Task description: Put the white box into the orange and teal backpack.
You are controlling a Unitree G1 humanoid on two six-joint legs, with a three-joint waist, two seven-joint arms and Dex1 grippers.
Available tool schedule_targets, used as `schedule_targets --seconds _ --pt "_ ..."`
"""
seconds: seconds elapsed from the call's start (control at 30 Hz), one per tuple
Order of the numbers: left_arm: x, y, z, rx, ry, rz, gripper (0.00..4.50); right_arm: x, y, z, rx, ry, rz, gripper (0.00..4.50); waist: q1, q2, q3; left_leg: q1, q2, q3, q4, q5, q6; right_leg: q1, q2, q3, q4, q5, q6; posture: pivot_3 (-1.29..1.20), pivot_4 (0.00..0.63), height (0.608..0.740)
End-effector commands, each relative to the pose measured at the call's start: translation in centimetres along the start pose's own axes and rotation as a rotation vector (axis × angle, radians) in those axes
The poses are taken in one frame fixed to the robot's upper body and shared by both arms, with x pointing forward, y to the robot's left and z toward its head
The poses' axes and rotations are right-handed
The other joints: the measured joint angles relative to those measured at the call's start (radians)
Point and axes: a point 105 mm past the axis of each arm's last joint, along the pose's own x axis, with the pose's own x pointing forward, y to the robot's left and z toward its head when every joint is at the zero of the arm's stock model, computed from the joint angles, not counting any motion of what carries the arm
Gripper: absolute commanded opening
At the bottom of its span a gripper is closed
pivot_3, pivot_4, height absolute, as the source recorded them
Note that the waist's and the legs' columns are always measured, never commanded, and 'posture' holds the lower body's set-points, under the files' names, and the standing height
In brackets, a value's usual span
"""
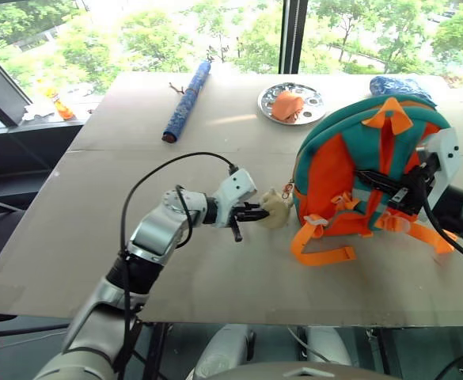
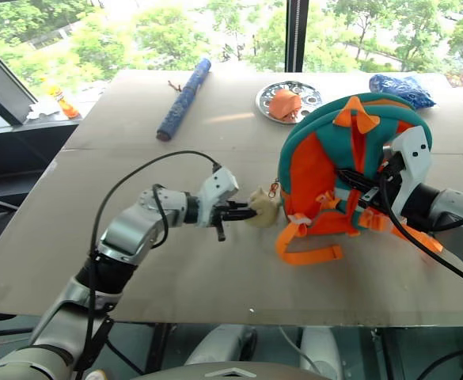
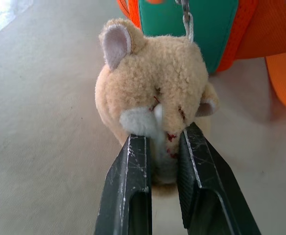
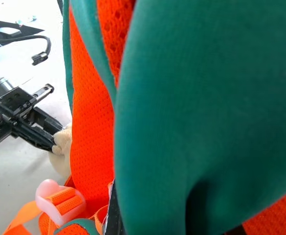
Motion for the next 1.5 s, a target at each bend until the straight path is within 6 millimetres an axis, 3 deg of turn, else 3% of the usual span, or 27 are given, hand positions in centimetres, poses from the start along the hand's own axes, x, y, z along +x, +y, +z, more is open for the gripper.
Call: schedule_targets --seconds 0.03,0.17,0.3,0.5,0.53,0.63,0.97,1.17,1.27,1.5 --pt "1.8 -0.9 0.6 -0.023 -0.043 -0.027 0.12 -1.3 -1.1 0.9 -0.074 -0.015 -0.071 0.00 0.002 0.000 0.000 0.000 0.000 0.000 0.000 0.000 0.000 0.000 0.000 0.000 0.000 0.000 0.000 0.00 0.150 0.731" --pt "1.5 -0.2 3.9 -0.057 -0.204 -0.012 0.12 -2.6 -1.3 -0.7 -0.144 0.083 -0.091 0.00 0.011 -0.001 0.000 -0.001 0.000 0.000 0.000 0.000 0.000 -0.001 0.000 -0.001 0.000 0.000 0.000 0.00 0.150 0.731" --pt "0.0 0.2 4.7 -0.091 -0.268 -0.042 1.94 -4.2 -0.9 -2.5 -0.139 0.120 -0.101 1.47 0.010 -0.002 0.001 -0.002 0.001 0.000 0.000 0.000 0.000 -0.003 0.001 -0.001 -0.001 0.000 0.000 0.00 0.150 0.731" --pt "-2.7 0.4 2.9 -0.077 -0.278 -0.008 4.50 -7.1 -0.9 -3.1 -0.154 0.157 -0.183 4.18 -0.011 -0.002 0.001 -0.002 0.001 0.001 0.000 0.000 0.000 -0.003 0.001 0.001 0.000 0.000 0.001 0.00 0.150 0.731" --pt "-3.2 0.3 2.8 -0.078 -0.295 -0.004 4.50 -7.6 -1.0 -3.1 -0.157 0.159 -0.205 4.44 -0.010 -0.001 0.001 -0.001 0.001 0.001 -0.001 0.000 0.000 -0.003 0.001 0.001 0.000 0.000 0.001 0.00 0.150 0.731" --pt "-4.7 0.0 2.9 -0.083 -0.352 0.003 4.50 -9.0 -0.1 -3.2 -0.161 0.169 -0.202 4.44 -0.008 -0.001 0.001 -0.001 0.001 0.001 -0.001 0.000 0.000 -0.003 0.001 0.001 0.000 0.000 0.001 0.00 0.150 0.731" --pt "-8.0 -2.2 -0.2 -0.118 -0.354 0.062 4.50 -12.8 1.9 -3.9 -0.126 0.158 -0.195 4.44 -0.010 -0.001 0.002 0.000 0.002 0.002 -0.003 0.000 0.000 -0.002 0.001 0.002 -0.001 -0.001 0.001 0.00 0.150 0.731" --pt "-11.2 -2.7 -1.6 -0.159 -0.336 0.170 4.50 -15.0 2.9 -5.5 -0.072 0.225 -0.163 4.44 -0.010 0.000 0.003 0.000 0.003 0.003 -0.005 -0.001 0.000 -0.003 0.001 0.002 -0.001 -0.002 0.002 0.00 0.150 0.731" --pt "-13.4 -2.8 -3.0 -0.184 -0.291 0.241 4.50 -16.4 2.7 -7.3 -0.056 0.334 -0.196 4.44 -0.011 0.001 0.003 0.001 0.003 0.003 -0.006 -0.001 0.000 -0.003 0.001 0.003 -0.001 -0.002 0.002 0.00 0.150 0.731" --pt "-15.0 -3.9 -5.3 -0.234 -0.213 0.277 4.50 -18.3 1.8 -9.5 -0.010 0.436 -0.241 4.44 -0.008 0.001 0.004 0.001 0.003 0.005 -0.007 -0.001 0.001 -0.002 0.001 0.003 -0.001 -0.005 0.006 0.00 0.150 0.731"
